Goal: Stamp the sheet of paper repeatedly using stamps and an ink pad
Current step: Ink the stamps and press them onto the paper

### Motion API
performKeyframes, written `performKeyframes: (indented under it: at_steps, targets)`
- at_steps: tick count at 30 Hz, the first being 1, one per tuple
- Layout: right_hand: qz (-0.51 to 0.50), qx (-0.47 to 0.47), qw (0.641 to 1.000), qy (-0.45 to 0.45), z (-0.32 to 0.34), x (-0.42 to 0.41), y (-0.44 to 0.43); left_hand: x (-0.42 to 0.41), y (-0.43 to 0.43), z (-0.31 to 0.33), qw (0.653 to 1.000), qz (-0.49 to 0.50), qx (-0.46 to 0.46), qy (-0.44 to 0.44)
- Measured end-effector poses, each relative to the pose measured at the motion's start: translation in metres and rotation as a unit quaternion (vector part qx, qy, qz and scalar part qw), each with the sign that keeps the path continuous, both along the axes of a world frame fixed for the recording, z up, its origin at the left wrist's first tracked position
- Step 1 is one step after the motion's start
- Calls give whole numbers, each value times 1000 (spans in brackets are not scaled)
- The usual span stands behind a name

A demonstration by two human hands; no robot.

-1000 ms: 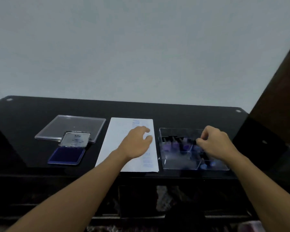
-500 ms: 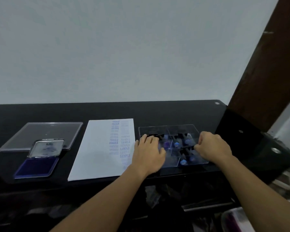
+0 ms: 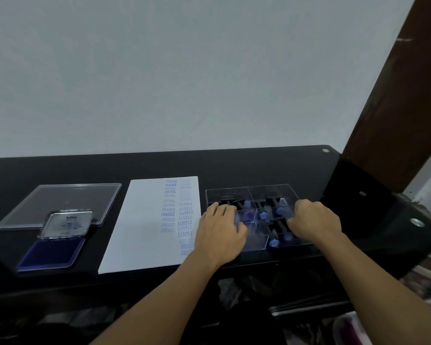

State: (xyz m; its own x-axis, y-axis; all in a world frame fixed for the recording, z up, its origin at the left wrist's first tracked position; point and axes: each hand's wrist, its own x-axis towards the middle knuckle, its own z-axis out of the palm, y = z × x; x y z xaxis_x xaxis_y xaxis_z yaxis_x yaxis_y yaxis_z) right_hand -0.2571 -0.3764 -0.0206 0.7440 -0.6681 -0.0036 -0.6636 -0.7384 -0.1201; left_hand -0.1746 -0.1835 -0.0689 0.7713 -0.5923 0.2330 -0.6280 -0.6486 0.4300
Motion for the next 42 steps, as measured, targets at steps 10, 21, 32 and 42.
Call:
performKeyframes:
  at_steps: [10, 21, 32, 42]
  targets:
    - [15, -5, 999, -33, -1, -5, 3, 1, 1, 2, 999, -2, -4, 50]
    - [138, 10, 980, -140, 12, 27, 35, 27, 13, 11, 984, 62, -70, 152]
    - [232, -20, 972, 36, 0, 72, 55, 31, 12, 2, 991, 71, -12, 110]
    - [186, 50, 975, 111, 4, 88, 64, 31, 12, 1, 991, 71, -2, 117]
